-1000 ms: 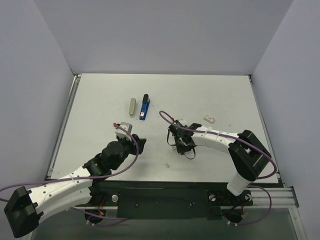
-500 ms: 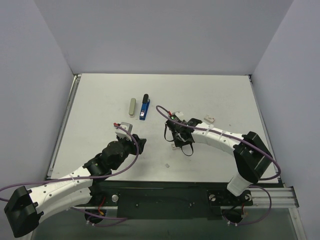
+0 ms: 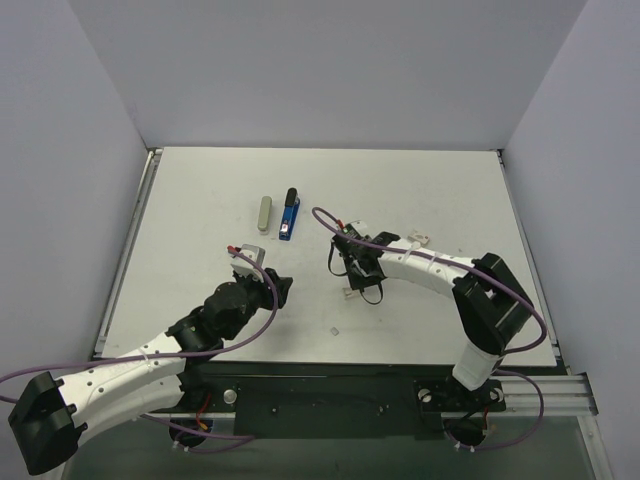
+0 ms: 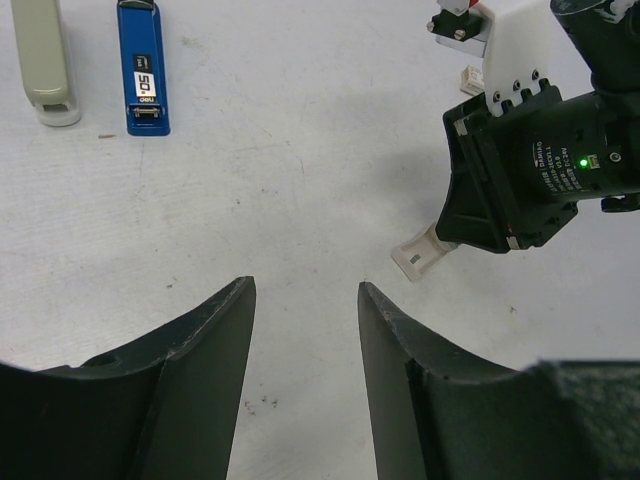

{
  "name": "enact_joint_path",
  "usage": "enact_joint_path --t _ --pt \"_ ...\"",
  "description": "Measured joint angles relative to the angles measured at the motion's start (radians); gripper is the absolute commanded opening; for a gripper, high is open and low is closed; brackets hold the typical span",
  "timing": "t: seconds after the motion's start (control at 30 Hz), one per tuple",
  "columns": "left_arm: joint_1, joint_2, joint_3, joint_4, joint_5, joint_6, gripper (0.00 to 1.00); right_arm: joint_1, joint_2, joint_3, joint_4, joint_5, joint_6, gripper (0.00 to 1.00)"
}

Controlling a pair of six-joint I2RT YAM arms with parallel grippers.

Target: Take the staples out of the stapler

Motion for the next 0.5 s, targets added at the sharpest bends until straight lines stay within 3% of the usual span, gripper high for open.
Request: enact_joint_path --t 0.5 --pt "0.004 0.0 0.0 0.0 0.0 0.0 0.56 0.0 0.01 0.013 0.034 -0.021 -0.008 0.07"
